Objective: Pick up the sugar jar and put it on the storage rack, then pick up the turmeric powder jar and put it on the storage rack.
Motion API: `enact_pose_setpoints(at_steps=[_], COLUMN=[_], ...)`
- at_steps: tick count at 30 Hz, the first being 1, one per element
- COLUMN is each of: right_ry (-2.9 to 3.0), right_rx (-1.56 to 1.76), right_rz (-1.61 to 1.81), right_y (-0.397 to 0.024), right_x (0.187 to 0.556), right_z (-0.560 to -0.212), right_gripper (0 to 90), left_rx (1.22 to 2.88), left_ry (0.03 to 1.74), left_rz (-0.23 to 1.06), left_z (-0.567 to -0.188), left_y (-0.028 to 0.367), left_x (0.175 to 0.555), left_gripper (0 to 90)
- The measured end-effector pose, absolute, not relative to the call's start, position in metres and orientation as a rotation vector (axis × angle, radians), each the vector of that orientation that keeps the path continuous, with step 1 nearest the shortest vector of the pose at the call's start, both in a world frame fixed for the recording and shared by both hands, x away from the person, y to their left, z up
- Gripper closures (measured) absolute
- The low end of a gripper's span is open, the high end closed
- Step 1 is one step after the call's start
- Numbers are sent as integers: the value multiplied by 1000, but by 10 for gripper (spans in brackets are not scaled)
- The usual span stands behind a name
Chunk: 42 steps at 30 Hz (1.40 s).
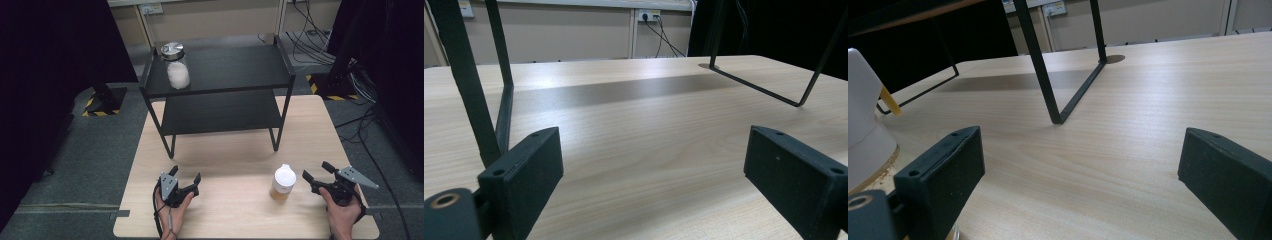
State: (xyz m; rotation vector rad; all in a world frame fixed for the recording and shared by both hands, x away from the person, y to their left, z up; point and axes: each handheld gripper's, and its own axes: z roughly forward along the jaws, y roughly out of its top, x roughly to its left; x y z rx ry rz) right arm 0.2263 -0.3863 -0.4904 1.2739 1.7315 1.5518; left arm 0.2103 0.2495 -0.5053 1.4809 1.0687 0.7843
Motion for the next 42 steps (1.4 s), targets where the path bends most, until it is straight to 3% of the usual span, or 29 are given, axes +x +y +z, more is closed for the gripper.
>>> enact_pose_setpoints(at_steps=[42], right_ry=[1812], right_rx=[1177], right_rz=[1597], right_y=[-389], right_x=[217], right_z=[-486], right_gripper=[54], left_rx=[1480], left_ry=[1056], left_rz=[776], left_z=[-506], left_y=[250], left_x=[212], left_gripper=[81])
